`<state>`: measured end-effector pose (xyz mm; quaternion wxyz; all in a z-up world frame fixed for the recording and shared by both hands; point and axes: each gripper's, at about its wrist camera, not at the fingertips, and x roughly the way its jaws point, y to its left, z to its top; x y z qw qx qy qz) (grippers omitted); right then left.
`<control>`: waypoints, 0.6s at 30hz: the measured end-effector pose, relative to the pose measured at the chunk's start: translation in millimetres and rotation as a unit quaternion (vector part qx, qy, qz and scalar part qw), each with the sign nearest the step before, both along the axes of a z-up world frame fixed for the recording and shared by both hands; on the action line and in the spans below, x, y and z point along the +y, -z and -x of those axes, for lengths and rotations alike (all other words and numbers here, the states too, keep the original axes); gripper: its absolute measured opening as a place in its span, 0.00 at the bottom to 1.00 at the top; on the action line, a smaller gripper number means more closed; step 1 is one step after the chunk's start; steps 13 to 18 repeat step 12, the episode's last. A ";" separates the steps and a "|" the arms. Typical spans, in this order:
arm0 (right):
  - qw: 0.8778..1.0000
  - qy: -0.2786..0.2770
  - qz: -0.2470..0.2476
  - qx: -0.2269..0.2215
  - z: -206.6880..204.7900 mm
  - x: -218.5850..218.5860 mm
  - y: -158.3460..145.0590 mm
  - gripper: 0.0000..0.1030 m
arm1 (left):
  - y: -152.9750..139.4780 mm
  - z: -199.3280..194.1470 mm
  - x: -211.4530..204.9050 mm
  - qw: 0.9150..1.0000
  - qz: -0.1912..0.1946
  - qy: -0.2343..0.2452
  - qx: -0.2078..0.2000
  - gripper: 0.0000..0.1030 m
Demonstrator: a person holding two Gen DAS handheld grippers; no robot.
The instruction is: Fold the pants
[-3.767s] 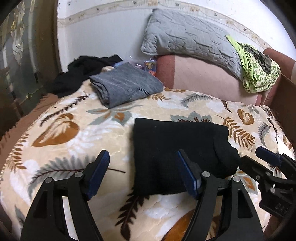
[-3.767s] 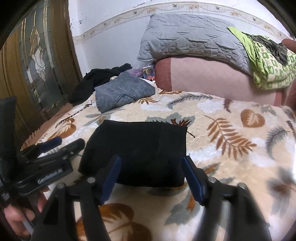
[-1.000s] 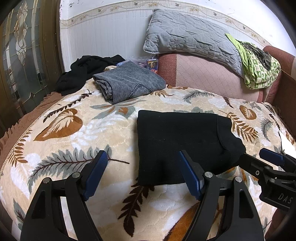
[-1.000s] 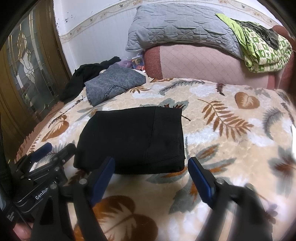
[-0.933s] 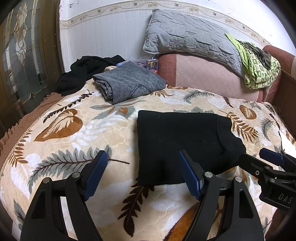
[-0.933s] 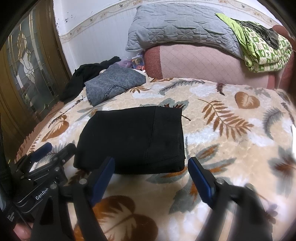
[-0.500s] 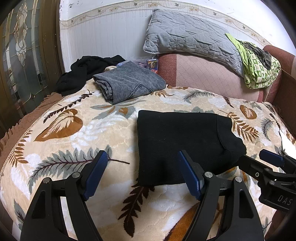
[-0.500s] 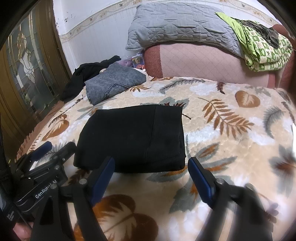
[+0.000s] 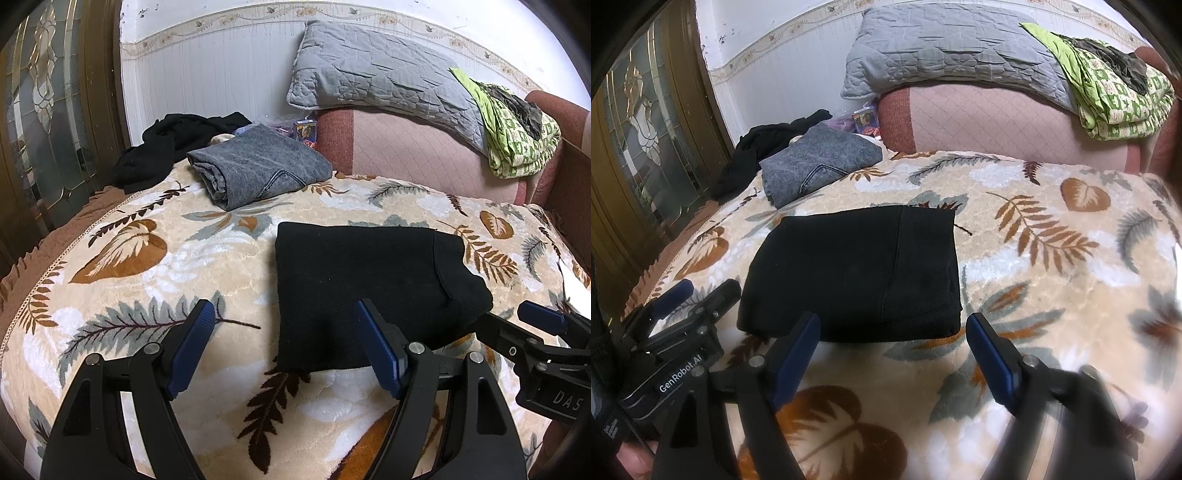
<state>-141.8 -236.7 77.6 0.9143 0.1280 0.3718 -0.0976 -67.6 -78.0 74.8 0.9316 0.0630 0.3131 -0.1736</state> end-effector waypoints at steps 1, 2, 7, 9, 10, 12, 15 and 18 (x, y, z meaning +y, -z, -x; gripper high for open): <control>1.000 0.000 0.000 0.000 0.0 0.0 -0.1 0.80 | -0.3 0.2 0.1 1.000 0.000 0.000 -0.002 0.76; 1.000 0.000 -0.001 0.000 0.3 0.0 0.0 0.80 | -0.6 0.1 0.0 1.000 0.000 0.001 -0.004 0.76; 1.000 0.002 0.000 -0.001 3.0 -0.6 -0.2 0.80 | -2.1 2.8 -0.7 1.000 0.001 0.004 -0.007 0.76; 1.000 0.003 -0.001 -0.002 6.5 -1.1 -1.3 0.80 | -2.6 4.2 -0.6 1.000 0.003 0.007 -0.001 0.76; 1.000 0.004 0.000 -0.003 8.5 -0.8 -2.1 0.80 | -2.8 5.3 -0.8 1.000 0.003 0.007 -0.001 0.76; 1.000 0.005 0.002 -0.005 12.5 0.0 -4.7 0.80 | -3.9 8.2 -0.9 1.000 0.001 0.007 -0.002 0.76; 1.000 0.005 0.002 -0.005 12.5 0.0 -4.7 0.80 | -3.9 8.2 -0.9 1.000 0.001 0.007 -0.002 0.76; 1.000 0.005 0.002 -0.005 12.5 0.0 -4.7 0.80 | -3.9 8.2 -0.9 1.000 0.001 0.007 -0.002 0.76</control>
